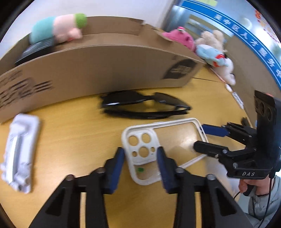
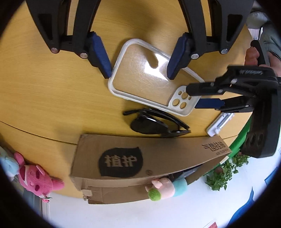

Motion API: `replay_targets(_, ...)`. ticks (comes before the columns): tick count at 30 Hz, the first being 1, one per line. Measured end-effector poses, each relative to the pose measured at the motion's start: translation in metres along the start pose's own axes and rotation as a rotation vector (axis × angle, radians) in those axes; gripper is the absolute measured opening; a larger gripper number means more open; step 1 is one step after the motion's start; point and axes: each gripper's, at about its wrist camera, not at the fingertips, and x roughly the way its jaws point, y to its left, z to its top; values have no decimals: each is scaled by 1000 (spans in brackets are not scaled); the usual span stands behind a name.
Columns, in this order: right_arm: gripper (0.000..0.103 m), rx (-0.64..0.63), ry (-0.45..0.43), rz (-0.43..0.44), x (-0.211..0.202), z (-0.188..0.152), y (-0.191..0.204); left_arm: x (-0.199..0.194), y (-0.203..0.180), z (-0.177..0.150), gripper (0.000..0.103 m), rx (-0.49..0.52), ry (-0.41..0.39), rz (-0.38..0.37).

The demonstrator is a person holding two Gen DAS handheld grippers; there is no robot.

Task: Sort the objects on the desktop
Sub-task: 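Move the right tool down to the clear phone case and close on it, then lift the phone case with the right tool and lower it into the box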

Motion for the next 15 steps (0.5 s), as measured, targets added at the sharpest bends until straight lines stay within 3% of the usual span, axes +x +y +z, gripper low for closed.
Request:
replay_targets(4,24,-28,2,16,4,-2,5,-11,16,-10,14,-5,-7,53)
replay_targets(7,12,-27,19,53,6,-2,4,-16,27,-15,6,-37,-16,58)
replay_targets(11,11,-16,-21,49,-1,-5,6,-21,24,-17,5,-28,-29,44)
replay_targets(15,11,-12,-100,30,-26,2,4,-45,11,-8,4,4,-102,2)
